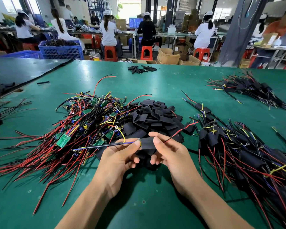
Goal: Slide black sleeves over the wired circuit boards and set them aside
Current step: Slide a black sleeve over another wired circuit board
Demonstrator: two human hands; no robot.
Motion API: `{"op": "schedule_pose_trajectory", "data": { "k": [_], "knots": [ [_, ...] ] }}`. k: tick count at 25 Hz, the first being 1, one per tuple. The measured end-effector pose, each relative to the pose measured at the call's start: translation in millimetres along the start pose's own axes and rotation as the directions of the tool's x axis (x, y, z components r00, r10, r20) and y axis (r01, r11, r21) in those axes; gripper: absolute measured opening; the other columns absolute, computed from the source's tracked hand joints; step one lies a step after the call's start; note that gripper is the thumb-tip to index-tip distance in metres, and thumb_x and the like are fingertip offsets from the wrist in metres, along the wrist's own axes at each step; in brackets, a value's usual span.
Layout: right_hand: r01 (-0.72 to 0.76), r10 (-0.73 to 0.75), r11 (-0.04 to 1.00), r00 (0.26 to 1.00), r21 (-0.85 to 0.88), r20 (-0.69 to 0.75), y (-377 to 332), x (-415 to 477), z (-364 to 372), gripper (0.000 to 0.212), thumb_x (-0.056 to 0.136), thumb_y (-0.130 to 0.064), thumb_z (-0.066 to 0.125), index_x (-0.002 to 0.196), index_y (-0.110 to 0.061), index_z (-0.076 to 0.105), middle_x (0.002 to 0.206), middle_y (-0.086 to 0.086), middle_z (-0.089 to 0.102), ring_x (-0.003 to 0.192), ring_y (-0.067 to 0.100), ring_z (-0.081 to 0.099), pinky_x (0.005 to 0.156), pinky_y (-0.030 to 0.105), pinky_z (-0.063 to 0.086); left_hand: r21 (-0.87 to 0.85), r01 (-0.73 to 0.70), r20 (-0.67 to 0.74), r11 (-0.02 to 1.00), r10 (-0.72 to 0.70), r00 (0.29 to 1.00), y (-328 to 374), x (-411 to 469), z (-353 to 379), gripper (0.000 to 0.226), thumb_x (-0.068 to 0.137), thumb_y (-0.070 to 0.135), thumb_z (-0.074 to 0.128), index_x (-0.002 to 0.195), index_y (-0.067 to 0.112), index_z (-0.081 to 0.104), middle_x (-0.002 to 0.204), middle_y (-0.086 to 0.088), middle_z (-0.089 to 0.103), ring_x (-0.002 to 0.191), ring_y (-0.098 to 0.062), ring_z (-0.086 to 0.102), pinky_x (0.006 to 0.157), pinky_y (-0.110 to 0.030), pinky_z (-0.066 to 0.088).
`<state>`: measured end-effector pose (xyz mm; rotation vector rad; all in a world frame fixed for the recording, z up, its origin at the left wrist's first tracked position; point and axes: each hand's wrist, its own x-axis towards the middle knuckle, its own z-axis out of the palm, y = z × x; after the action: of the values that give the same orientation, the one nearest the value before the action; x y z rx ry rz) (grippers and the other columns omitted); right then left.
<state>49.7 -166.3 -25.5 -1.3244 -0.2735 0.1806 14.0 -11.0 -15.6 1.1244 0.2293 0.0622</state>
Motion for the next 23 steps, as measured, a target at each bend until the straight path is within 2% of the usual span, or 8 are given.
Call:
{"op": "schedule_pose_trajectory", "data": {
  "k": [2, 6, 8, 13, 16, 19, 23],
  "knots": [
    [0.012, -0.012, 1.000, 1.000, -0.025, 0.013, 2.4, -1.2, 2.4, 0.022, 0.097, -0.023, 0.062, 0.111, -0.034, 0.075, 0.078, 0.000, 0.068, 0.058, 0.018, 0.060, 0.067, 0.033, 0.045, 0.017, -0.011, -0.017, 1.000, 0.011, 1.000, -0.1, -1.1, -0.6, 0.026, 0.073, 0.017, 0.075, 0.096, 0.005, 0.071, 0.073, -0.005, 0.066, 0.050, -0.012, 0.051, 0.045, -0.020, 0.041],
    [0.030, -0.030, 1.000, 0.999, -0.006, 0.012, 1.7, -1.5, 3.7, 0.024, 0.096, -0.026, 0.061, 0.114, -0.034, 0.074, 0.080, -0.001, 0.068, 0.057, 0.019, 0.060, 0.070, 0.039, 0.043, 0.040, -0.038, -0.023, 0.998, 0.039, 0.999, -1.3, -2.3, 2.7, 0.024, 0.070, 0.019, 0.077, 0.091, 0.006, 0.073, 0.072, -0.007, 0.064, 0.050, -0.013, 0.051, 0.046, -0.020, 0.040],
    [0.039, -0.039, 0.999, 0.999, -0.004, 0.003, 2.9, -1.9, 6.5, 0.023, 0.096, -0.026, 0.061, 0.116, -0.030, 0.072, 0.080, -0.003, 0.068, 0.055, 0.019, 0.061, 0.067, 0.036, 0.043, 0.024, -0.041, -0.040, 0.999, 0.042, 0.998, -2.2, -1.9, 3.6, 0.026, 0.072, 0.020, 0.076, 0.093, 0.005, 0.073, 0.074, -0.008, 0.064, 0.049, -0.013, 0.050, 0.045, -0.020, 0.040],
    [0.091, -0.088, 0.991, 0.996, -0.095, 0.031, 0.2, -4.4, 5.2, 0.025, 0.090, -0.028, 0.067, 0.114, -0.028, 0.072, 0.071, -0.001, 0.065, 0.056, 0.017, 0.062, 0.060, 0.022, 0.045, -0.052, 0.008, -0.008, 0.999, -0.009, 1.000, -0.6, -1.5, 3.8, 0.015, 0.073, 0.024, 0.075, 0.083, 0.012, 0.076, 0.075, -0.003, 0.063, 0.048, -0.011, 0.044, 0.044, -0.019, 0.037],
    [0.112, -0.112, 0.992, 0.994, -0.054, 0.015, -0.5, -6.1, 6.4, 0.025, 0.083, -0.021, 0.071, 0.108, -0.018, 0.070, 0.079, 0.009, 0.071, 0.052, 0.018, 0.059, 0.059, 0.025, 0.047, -0.050, 0.013, -0.010, 0.999, -0.014, 1.000, 1.7, -0.2, 2.3, 0.021, 0.067, 0.026, 0.076, 0.083, 0.012, 0.073, 0.069, 0.000, 0.060, 0.046, -0.011, 0.043, 0.043, -0.020, 0.037],
    [0.118, -0.118, 0.993, 0.993, -0.005, -0.018, 0.0, -7.6, 10.1, 0.024, 0.081, -0.016, 0.074, 0.103, -0.010, 0.068, 0.089, 0.017, 0.072, 0.047, 0.021, 0.056, 0.055, 0.026, 0.049, -0.047, 0.015, 0.001, 0.999, -0.015, 1.000, 2.3, 0.9, 0.9, 0.026, 0.071, 0.025, 0.075, 0.089, 0.008, 0.069, 0.070, 0.000, 0.059, 0.046, -0.011, 0.043, 0.044, -0.020, 0.037],
    [0.128, -0.131, 0.988, 0.991, -0.092, -0.032, -1.1, -10.1, 9.1, 0.029, 0.075, -0.024, 0.080, 0.099, -0.011, 0.069, 0.080, 0.012, 0.072, 0.048, 0.020, 0.056, 0.055, 0.029, 0.049, -0.074, 0.020, -0.002, 0.997, -0.020, 1.000, 0.4, 3.4, -2.3, 0.027, 0.073, 0.022, 0.075, 0.095, 0.007, 0.074, 0.071, 0.000, 0.059, 0.046, -0.010, 0.039, 0.043, -0.019, 0.036]
  ]
}}
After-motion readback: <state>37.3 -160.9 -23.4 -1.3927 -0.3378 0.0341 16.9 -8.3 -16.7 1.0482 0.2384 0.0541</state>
